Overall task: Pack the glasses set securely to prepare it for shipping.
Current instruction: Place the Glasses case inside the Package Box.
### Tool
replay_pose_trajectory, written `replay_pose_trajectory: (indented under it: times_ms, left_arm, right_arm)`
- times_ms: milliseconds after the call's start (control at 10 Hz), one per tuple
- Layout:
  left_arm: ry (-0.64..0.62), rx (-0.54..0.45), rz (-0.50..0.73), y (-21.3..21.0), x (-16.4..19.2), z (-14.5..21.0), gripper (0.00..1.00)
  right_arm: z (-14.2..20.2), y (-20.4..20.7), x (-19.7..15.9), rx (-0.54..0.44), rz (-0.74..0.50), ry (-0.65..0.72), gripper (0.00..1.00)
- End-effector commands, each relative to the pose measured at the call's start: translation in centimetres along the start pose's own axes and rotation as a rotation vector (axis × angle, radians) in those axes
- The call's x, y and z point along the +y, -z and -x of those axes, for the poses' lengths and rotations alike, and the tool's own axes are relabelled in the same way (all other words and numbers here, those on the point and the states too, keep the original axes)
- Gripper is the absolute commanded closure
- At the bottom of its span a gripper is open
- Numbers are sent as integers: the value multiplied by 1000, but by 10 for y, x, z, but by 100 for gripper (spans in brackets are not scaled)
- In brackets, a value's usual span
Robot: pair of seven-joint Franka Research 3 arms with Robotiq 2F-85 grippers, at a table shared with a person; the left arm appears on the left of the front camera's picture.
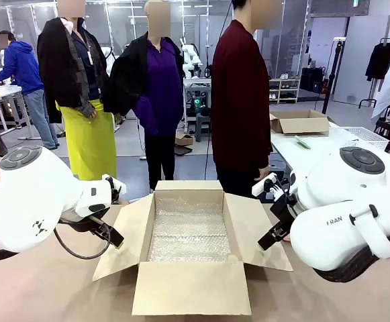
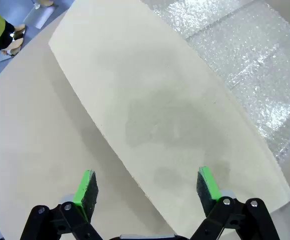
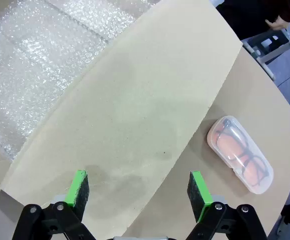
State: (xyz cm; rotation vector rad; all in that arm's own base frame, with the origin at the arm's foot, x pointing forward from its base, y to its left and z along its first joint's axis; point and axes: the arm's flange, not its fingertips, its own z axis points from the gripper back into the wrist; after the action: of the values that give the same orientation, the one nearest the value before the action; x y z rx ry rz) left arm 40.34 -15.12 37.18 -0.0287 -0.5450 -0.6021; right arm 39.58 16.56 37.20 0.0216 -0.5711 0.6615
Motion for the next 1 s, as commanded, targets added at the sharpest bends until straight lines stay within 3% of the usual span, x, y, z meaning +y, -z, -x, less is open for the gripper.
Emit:
replay_pose_trajectory:
  times_ms: [0,800,900]
  left_arm:
    - [0,0,0,0,0,0,0]
    - [1,0,0,0,0,0,0]
    - [76,0,-8,-15,3,1,0]
  right_arm:
    - [0,0,0,0,0,0,0]
    - [0,0,-1,0,1,-1,0]
    - [-6,-14,-12,-24,33,-33,0]
